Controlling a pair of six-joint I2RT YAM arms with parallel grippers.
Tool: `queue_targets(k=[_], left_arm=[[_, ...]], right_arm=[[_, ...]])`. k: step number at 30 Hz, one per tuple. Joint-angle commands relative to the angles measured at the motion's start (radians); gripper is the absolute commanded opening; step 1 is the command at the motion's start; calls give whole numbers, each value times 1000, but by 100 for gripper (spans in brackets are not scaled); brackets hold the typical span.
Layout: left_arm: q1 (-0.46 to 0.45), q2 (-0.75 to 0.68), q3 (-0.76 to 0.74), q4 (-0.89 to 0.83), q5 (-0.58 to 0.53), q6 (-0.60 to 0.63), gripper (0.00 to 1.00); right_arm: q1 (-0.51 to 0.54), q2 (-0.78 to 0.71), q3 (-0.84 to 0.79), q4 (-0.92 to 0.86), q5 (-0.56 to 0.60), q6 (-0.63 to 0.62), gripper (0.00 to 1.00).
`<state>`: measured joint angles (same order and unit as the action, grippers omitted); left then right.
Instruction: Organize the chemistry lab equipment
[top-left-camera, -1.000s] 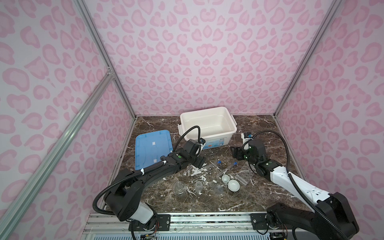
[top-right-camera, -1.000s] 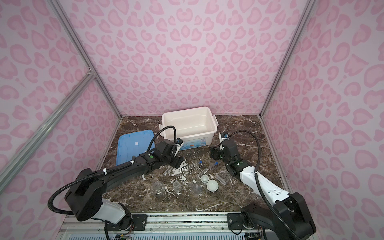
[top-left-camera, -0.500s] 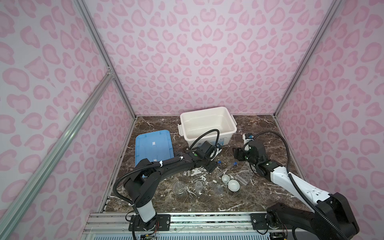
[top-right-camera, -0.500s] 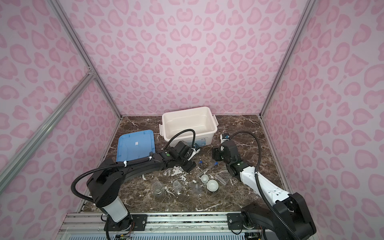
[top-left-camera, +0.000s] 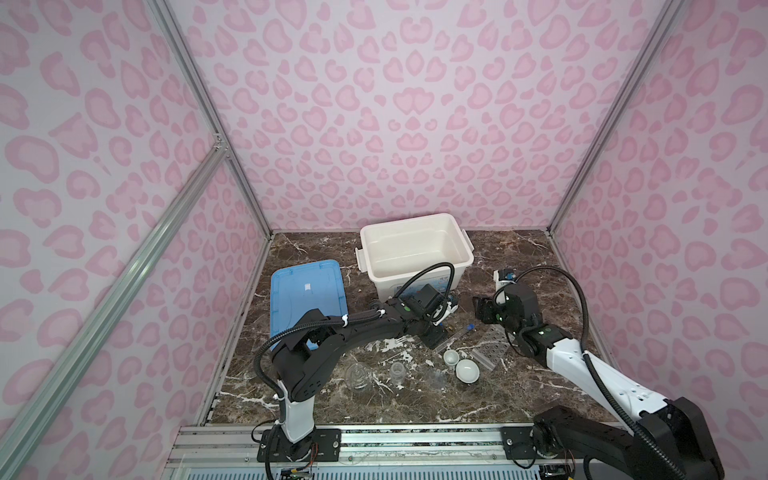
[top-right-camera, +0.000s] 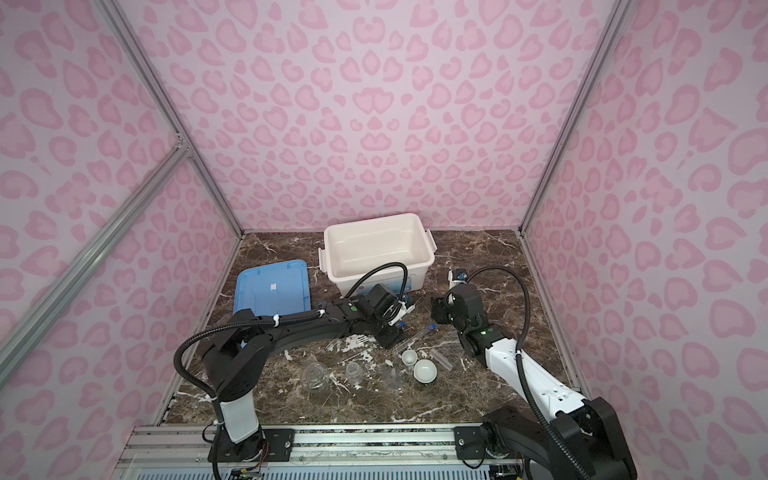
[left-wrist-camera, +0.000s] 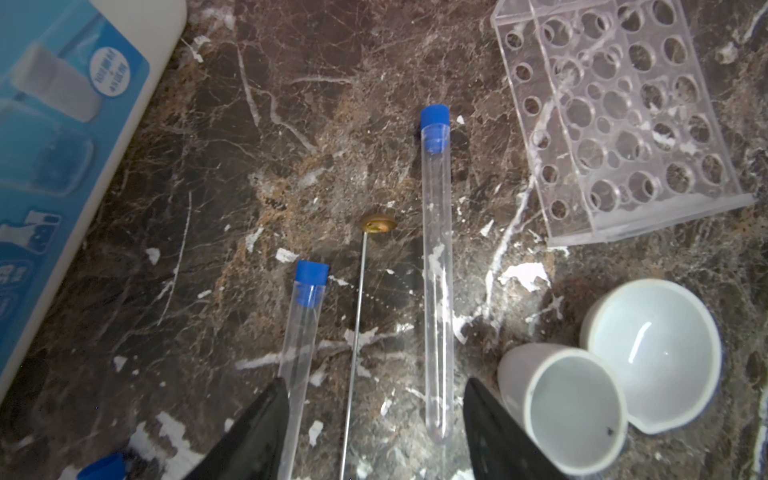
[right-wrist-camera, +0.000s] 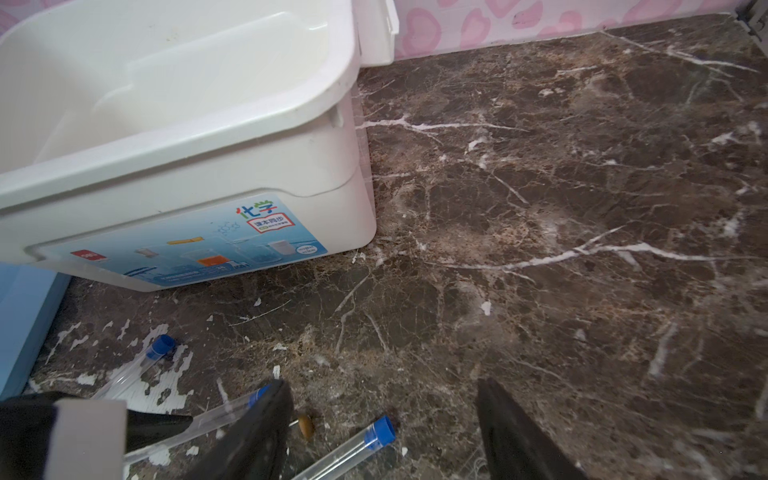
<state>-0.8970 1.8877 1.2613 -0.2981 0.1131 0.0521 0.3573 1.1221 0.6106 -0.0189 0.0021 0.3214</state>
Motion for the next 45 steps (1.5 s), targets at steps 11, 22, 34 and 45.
queue_targets(k=[11,22,34,45], left_arm=[[-31,91,62,-8,38,-11,59],[-34,126,78,-13,36,-20,56],[-60,131,78,-13,12,-17,45],[-65,147,78,-16,-39,-32,39]], right_arm=[[-44,-34,-29,-33,-2,29,84],[-64,-26,-29,-43,-19,44,83],[-68,-18,-30,-38,-7,64,83],[-68,-24,-34,-42,-2,64,83]])
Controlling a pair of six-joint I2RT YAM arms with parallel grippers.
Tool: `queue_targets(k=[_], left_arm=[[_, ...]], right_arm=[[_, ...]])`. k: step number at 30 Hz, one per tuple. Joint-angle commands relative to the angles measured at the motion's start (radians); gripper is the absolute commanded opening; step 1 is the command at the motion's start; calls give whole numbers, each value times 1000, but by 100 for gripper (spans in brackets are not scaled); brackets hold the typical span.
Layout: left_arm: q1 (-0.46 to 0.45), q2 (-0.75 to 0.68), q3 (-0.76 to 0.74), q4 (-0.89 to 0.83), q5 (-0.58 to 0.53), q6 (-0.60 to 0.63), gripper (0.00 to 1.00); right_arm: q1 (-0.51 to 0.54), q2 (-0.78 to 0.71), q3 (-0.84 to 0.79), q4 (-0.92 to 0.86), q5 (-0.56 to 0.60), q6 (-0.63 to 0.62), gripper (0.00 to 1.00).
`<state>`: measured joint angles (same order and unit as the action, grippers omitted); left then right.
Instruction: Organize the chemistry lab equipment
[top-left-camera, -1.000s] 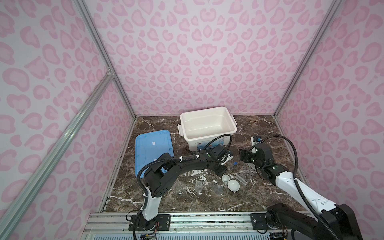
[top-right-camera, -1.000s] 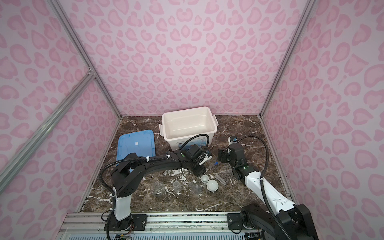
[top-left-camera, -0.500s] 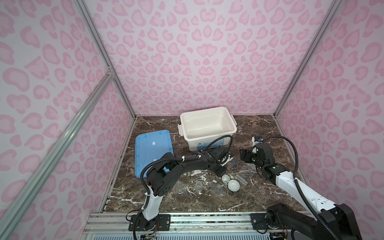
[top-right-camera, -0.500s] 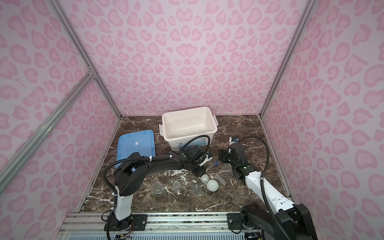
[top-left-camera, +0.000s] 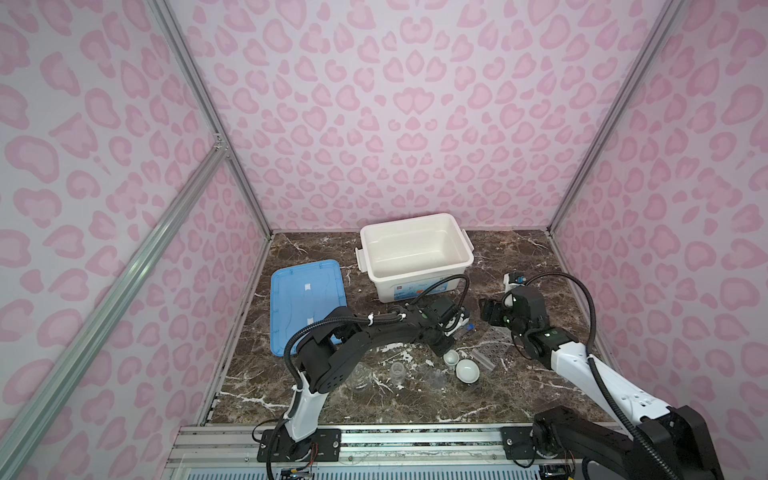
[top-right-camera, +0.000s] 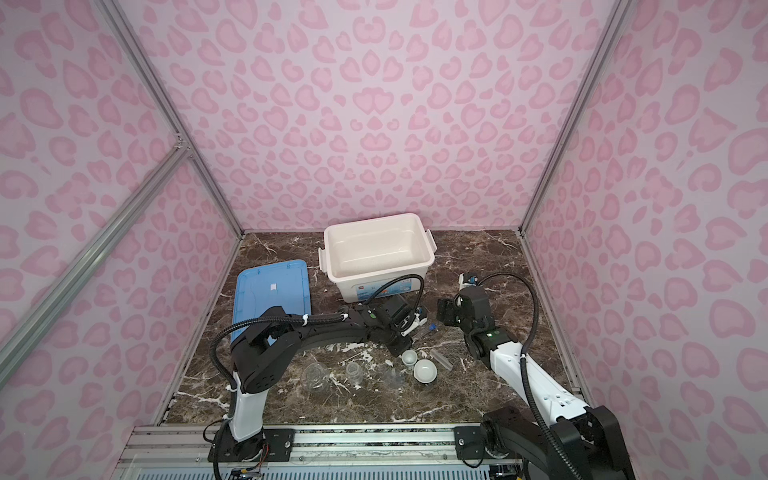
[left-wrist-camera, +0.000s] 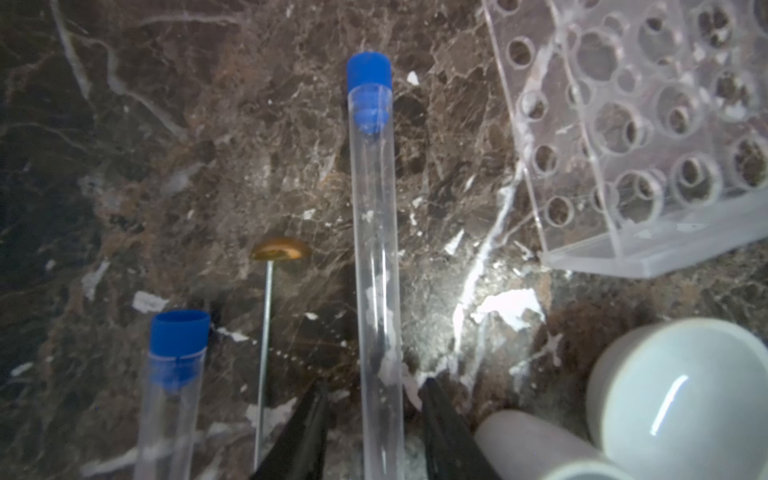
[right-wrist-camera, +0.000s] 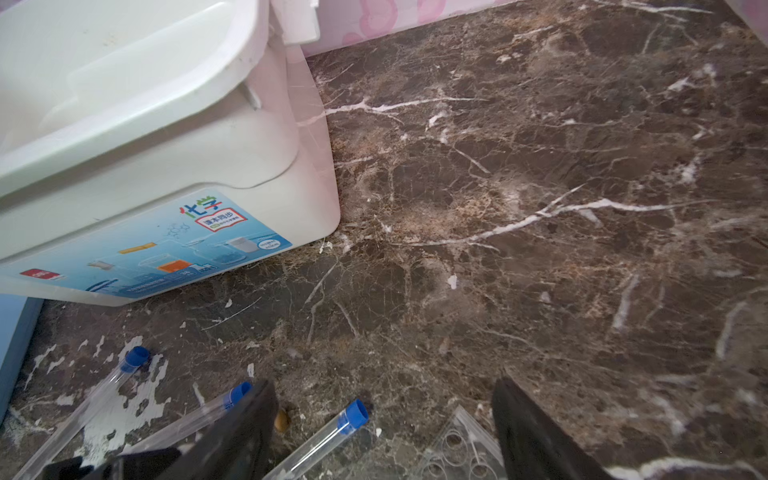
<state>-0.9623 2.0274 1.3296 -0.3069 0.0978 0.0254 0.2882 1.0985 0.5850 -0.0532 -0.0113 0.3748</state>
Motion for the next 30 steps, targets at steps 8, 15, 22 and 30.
queue_targets(k=[8,15,22,30], left_arm=[[0,18,10,-14,-67,-24,32],[0,23,10,-14,-85,-33,27],[0,16,10,-6,-72,-28,21],[0,3,1,3,-57,-25,16]], right_arm=[[0,-2,-8,-14,15,7,84],[0,8,-8,-7,6,9,84],[-1,28,-8,25,-33,17,83],[-37,83,11,44,-153,69,96]])
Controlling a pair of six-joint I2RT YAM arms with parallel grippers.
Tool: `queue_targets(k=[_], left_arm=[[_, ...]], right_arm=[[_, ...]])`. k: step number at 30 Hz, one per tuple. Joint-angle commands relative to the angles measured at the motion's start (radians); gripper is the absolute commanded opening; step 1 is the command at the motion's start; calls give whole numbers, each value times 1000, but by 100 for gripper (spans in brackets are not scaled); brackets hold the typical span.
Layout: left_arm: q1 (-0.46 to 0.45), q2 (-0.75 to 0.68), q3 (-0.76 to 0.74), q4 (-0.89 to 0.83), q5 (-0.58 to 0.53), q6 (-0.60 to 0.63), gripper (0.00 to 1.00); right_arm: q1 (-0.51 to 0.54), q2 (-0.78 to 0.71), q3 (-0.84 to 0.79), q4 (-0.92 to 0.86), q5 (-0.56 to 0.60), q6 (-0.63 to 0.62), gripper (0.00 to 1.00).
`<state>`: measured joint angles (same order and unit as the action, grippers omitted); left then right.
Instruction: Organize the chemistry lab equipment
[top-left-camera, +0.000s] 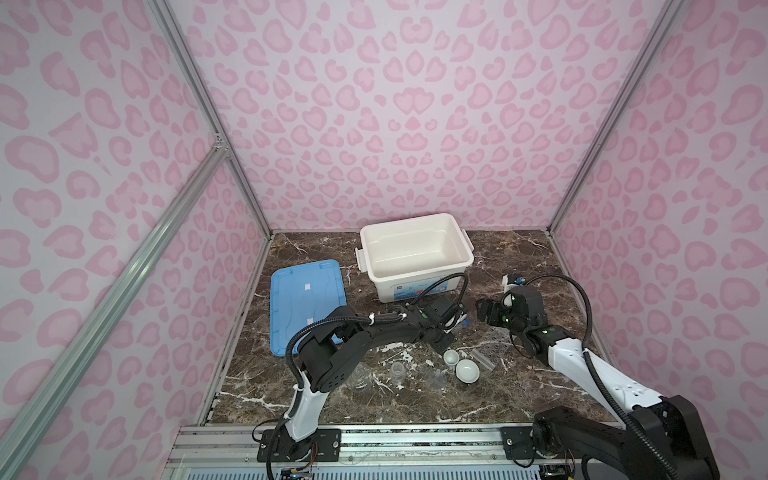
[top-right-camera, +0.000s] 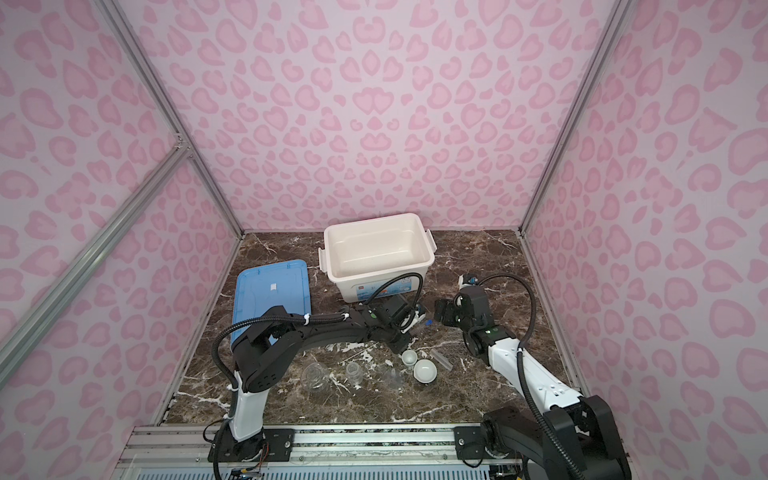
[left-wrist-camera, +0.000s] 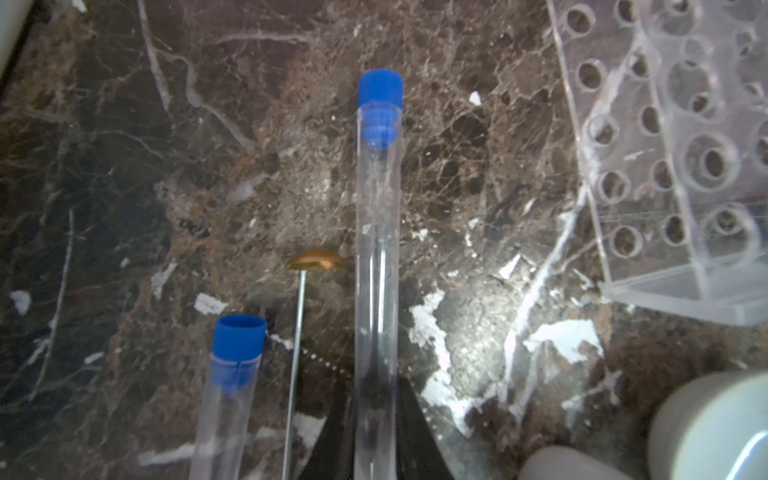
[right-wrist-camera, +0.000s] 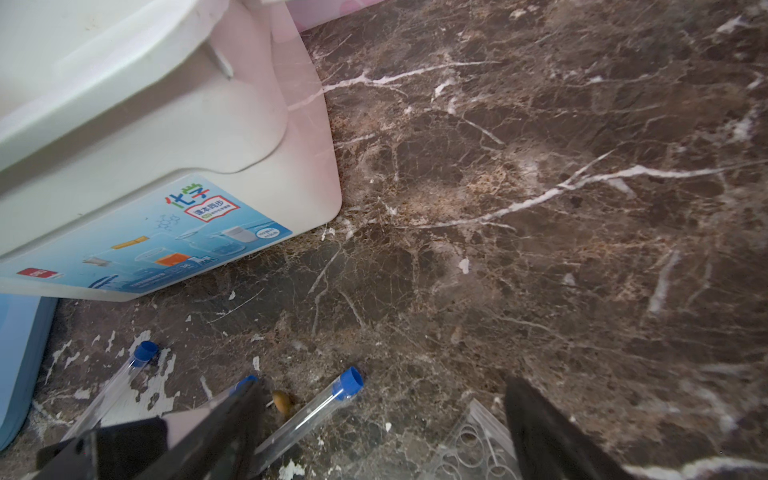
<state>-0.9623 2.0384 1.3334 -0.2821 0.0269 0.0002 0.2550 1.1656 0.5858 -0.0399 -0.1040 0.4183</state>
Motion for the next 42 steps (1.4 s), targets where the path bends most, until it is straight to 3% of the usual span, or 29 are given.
queue_targets(k=[1,11,15,18,27,42], left_arm=[[0,-10,-5,-18,14,-1,16],[0,-68,-23,32,1,-12,15],[0,-103,-36,71,15,-20,14],[0,-129,-53,106,23,-23,14],[-11,-164,-63,153,3,0,14],[-26,-176,-59,187,-15,2,13]], right_arm=[[-3,25,15,29,-66,22,91],[-11,48,16,54,-132,-9,74],[-46,60,13,76,-213,24,72],[-89,67,-10,130,-301,65,64],[-144,87,-34,229,-506,141,59],[-196,133,-59,295,-627,221,51]])
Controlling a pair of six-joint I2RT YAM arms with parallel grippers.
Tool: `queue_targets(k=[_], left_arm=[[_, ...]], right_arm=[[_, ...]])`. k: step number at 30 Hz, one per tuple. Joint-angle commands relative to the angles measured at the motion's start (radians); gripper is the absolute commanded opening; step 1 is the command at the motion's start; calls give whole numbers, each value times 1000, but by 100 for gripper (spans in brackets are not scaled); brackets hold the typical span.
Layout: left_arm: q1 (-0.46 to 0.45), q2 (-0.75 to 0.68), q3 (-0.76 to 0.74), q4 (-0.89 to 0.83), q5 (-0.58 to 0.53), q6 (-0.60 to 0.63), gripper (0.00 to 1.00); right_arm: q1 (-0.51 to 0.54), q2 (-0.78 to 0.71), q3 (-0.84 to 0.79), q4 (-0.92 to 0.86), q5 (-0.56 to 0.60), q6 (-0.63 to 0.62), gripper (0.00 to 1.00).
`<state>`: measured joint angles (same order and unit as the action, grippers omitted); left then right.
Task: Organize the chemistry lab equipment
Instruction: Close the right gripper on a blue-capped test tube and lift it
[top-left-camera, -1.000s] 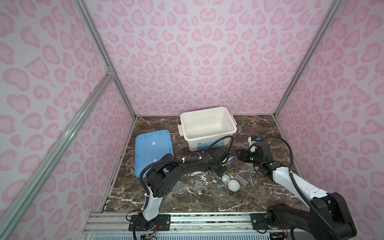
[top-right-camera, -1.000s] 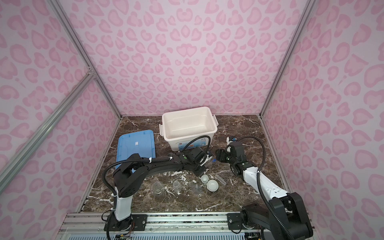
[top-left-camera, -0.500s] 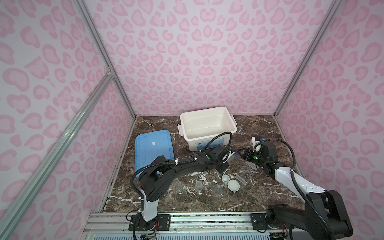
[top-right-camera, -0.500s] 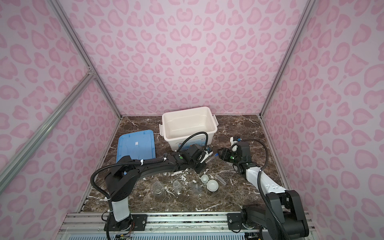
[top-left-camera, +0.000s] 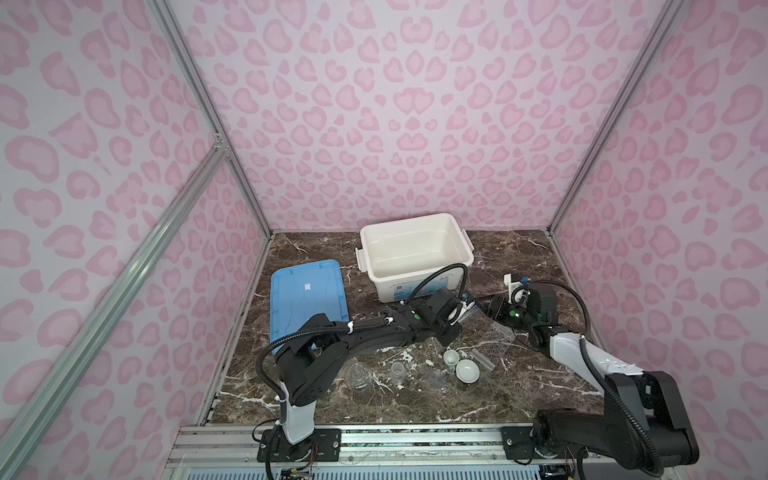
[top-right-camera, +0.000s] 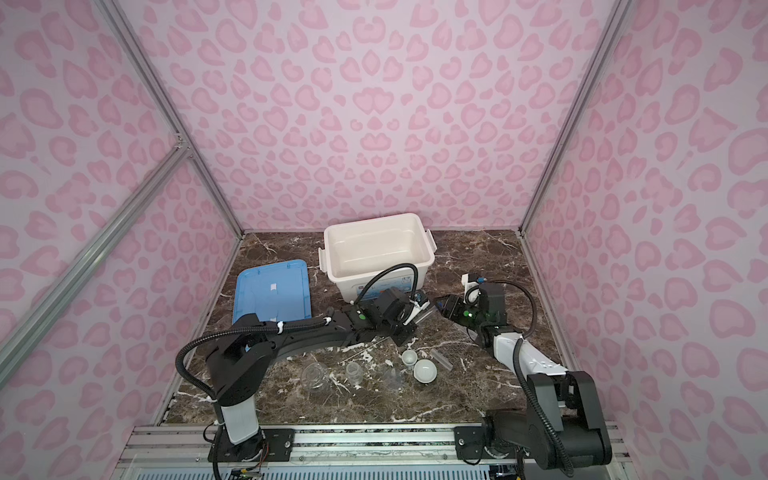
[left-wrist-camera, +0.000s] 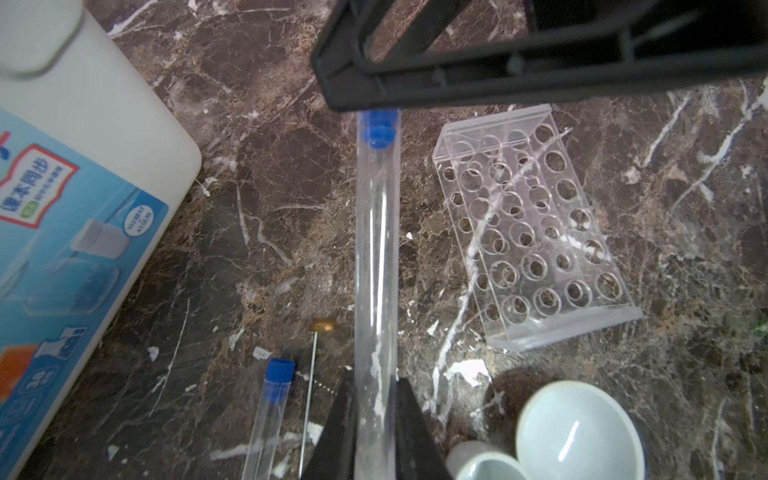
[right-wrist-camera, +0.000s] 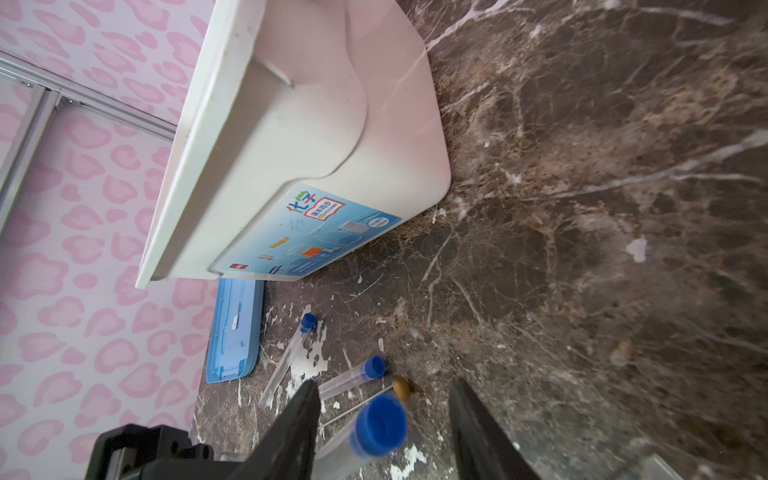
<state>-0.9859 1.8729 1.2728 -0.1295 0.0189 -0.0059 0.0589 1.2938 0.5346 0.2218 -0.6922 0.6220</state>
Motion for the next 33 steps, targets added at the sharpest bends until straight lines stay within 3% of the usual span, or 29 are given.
queue_targets(k=[1,8,33], left_arm=[[-2,-11,2,34,-7,9,13],[-6,-2,15,33,-16,11,13],[-14,19,43,28,-4,12,16]], right_arm=[[0,1,-11,38,-41,20,50],[-1,-2,-25,91,-79,60,45],[-1,-65,-52,95,-29,64,24]])
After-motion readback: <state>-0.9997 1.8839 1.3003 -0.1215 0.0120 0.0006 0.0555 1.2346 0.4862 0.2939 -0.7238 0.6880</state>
